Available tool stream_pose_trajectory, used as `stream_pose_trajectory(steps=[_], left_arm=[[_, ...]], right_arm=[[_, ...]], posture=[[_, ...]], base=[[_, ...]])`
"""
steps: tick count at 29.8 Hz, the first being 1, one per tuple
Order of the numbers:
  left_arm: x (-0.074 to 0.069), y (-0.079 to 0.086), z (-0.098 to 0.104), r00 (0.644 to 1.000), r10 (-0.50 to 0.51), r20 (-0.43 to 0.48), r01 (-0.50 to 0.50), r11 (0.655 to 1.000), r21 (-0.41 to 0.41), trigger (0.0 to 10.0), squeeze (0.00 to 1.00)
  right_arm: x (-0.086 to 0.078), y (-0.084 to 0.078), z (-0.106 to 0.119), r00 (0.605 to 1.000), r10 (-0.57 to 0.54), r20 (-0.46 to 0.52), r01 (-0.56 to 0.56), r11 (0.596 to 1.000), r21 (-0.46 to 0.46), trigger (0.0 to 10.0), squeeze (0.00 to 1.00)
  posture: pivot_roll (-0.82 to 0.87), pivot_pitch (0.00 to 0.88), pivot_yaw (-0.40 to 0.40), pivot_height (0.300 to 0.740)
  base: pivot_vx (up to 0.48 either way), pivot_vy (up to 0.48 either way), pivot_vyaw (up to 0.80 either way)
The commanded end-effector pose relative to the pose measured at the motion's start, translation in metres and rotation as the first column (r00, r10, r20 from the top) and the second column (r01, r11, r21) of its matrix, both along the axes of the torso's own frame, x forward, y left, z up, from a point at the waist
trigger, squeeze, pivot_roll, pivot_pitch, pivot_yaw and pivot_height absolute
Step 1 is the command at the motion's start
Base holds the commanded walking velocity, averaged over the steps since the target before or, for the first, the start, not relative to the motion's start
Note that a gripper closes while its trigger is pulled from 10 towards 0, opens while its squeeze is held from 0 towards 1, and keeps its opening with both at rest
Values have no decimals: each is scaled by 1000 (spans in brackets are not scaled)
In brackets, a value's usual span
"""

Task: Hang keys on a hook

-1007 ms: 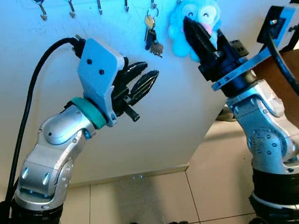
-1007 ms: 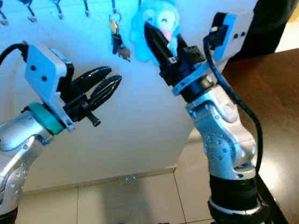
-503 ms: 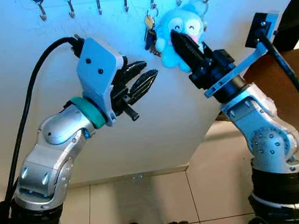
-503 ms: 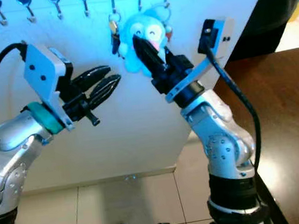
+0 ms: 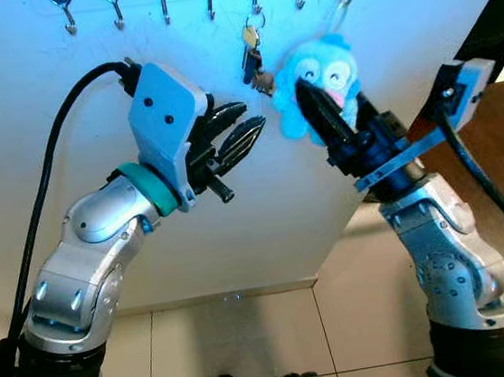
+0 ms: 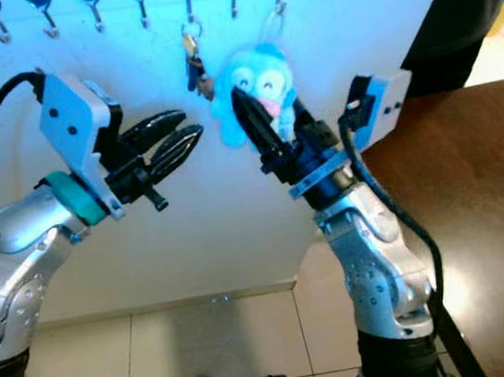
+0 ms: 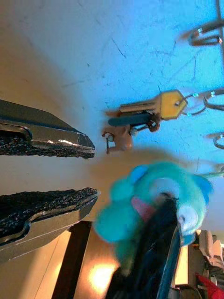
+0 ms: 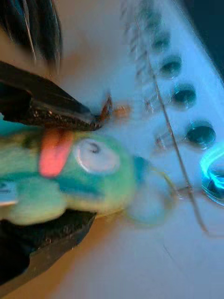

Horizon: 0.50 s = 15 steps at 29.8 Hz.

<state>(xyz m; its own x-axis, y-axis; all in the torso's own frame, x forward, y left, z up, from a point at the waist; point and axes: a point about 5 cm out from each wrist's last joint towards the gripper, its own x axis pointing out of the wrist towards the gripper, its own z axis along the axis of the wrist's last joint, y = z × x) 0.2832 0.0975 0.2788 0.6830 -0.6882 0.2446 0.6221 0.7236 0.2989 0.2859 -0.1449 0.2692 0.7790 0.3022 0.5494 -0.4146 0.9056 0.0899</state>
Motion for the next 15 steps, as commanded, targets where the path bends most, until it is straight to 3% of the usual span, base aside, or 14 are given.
stream_pose_trajectory(steps=[1, 5, 8, 14, 15], left_arm=[[0, -1, -8, 1000, -3, -21, 3, 1000, 17, 10000, 0], [-1, 0, -10, 1000, -6, -27, 7, 1000, 20, 10000, 0], [-1, 0, -15, 999, -7, -36, 8, 1000, 26, 10000, 0], [-2, 4, -19, 999, 12, -41, -11, 1000, 19, 10000, 0], [-2, 9, -21, 998, 58, -39, -57, 998, 3, 10000, 0]], right_arm=[[-10, -7, -7, 986, -165, 37, 168, 983, -78, 10000, 0], [-18, -9, -22, 974, -226, 17, 226, 966, -127, 10000, 0], [-31, -15, -48, 955, -292, -46, 279, 942, -186, 10000, 0], [-38, -16, -62, 948, -308, -84, 285, 934, -215, 10000, 0], [-40, -15, -64, 946, -312, -87, 287, 933, -219, 10000, 0]], posture=[[-49, 117, 66, 740], [-53, 118, 66, 740], [-70, 116, 63, 740], [-73, 117, 64, 740], [-75, 116, 65, 740]], base=[[0, 0, 0], [0, 0, 0], [0, 0, 0], [0, 0, 0], [0, 0, 0]])
